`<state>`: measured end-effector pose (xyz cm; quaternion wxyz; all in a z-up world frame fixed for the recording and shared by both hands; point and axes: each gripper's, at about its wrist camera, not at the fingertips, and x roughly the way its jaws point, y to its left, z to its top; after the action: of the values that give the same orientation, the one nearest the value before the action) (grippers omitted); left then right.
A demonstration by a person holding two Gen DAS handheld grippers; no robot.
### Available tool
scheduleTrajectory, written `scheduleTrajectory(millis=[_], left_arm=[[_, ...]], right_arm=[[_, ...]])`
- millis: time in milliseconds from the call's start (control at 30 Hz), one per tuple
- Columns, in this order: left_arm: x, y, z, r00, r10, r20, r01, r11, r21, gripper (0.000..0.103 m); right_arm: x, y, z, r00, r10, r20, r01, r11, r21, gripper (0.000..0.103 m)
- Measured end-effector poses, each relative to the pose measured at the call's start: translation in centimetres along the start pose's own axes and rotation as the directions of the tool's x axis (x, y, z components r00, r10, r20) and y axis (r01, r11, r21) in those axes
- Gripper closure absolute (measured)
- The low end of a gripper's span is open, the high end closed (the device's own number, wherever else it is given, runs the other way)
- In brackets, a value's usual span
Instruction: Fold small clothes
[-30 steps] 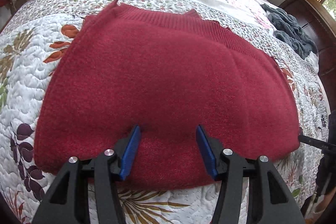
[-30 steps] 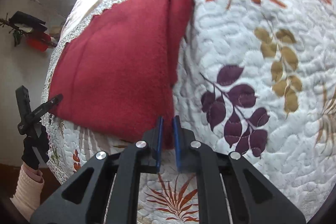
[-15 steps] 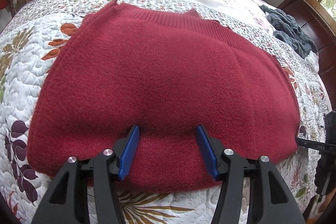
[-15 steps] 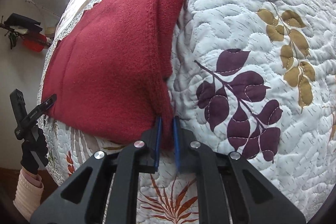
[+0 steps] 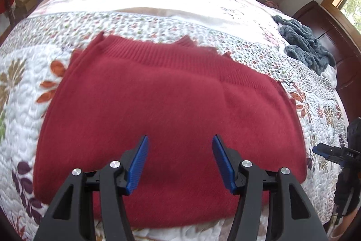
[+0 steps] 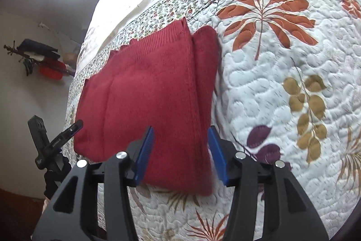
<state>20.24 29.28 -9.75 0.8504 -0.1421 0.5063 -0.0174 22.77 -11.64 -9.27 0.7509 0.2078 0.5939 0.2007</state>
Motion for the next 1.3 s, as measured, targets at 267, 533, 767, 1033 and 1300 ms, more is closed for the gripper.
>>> scheduleTrajectory(millis=[267,533,767,1033,1300], left_arm=[[2.9,-0.1,1.1,0.999,0.005,-0.045,-0.006,1.000,-0.017,0.044],[4.2,0.5,1.0,0.997,-0.008,-0.075,0.009,1.000,0.021,0.044],[4.7,0.8,0.9,0.996,-0.031,-0.089,0.034,0.999,0.031,0.043],[5.0,1.0,0.7,0.995,-0.044,-0.092,0.050,0.997,0.055,0.041],[5.2,1.2,0.5,0.994,-0.056,-0.091,0.060,0.997,0.049,0.041]], right_arm=[[3.0,-1.7,2.0,0.999,0.002,-0.040,0.000,0.998,0.070,0.049],[5.2,-2.7,2.9,0.998,0.045,-0.045,-0.040,0.993,0.113,0.053],[6.4,-2.6,3.4,0.997,0.066,-0.035,-0.061,0.991,0.118,0.057],[6.4,-3.2,3.1,0.991,0.132,-0.018,-0.128,0.983,0.131,0.085],[7.0,-3.4,2.7,0.996,0.090,-0.021,-0.087,0.990,0.114,0.085]])
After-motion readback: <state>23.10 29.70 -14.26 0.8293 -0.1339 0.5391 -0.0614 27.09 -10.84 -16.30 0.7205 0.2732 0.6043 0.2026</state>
